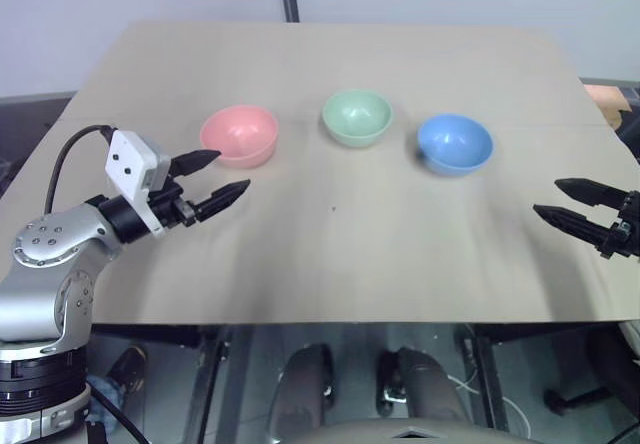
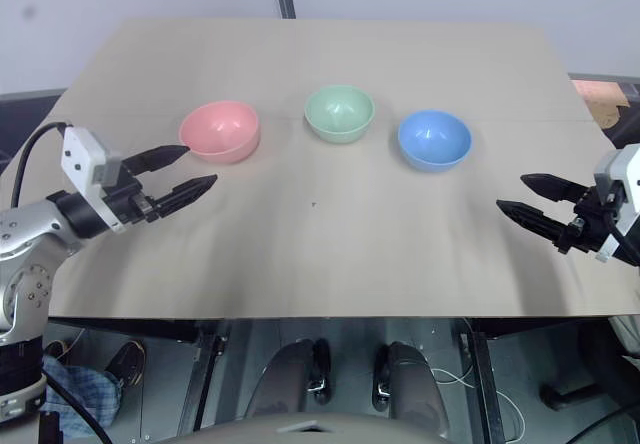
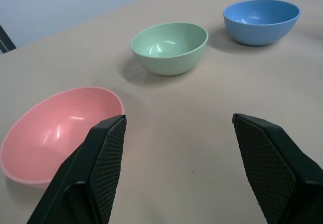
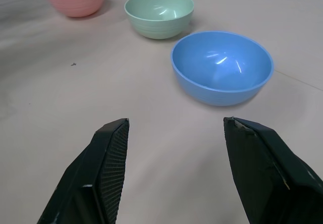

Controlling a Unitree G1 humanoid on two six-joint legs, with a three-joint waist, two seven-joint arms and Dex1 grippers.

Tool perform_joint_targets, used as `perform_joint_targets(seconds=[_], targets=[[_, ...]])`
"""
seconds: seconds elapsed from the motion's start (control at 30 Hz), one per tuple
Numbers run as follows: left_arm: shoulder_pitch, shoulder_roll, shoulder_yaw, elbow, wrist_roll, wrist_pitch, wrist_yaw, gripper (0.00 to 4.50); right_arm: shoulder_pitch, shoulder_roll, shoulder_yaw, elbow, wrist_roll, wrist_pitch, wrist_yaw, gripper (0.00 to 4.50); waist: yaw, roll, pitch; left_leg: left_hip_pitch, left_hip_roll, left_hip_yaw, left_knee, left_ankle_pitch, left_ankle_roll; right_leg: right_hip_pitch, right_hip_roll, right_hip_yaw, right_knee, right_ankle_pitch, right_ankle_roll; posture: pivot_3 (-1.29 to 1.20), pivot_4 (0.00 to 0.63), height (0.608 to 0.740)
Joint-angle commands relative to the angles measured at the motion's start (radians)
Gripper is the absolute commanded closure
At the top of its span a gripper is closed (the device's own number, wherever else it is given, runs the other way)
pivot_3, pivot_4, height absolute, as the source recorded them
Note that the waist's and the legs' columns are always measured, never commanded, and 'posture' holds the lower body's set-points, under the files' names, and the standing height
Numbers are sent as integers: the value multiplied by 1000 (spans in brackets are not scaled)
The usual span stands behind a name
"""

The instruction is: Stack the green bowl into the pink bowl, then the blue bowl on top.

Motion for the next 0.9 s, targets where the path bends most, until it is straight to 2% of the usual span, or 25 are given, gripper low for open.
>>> perform_joint_targets(seconds=[0.03,0.73,0.9], targets=[[6,-9,23,-18,-8,-26,18,935,-9,-19,-23,-29,22,-15,2,1226,0,0,0,0,0,0,0,0,0,0,0,0,0,0,0,0,150,740],[-21,-9,-18,23,11,-54,23,935,9,11,-18,-84,52,-35,-37,1226,0,0,0,0,0,0,0,0,0,0,0,0,0,0,0,0,150,740],[-62,-5,-48,82,81,-111,53,935,4,26,-20,-92,62,-56,-37,1226,0,0,0,0,0,0,0,0,0,0,0,0,1,0,0,0,150,740]])
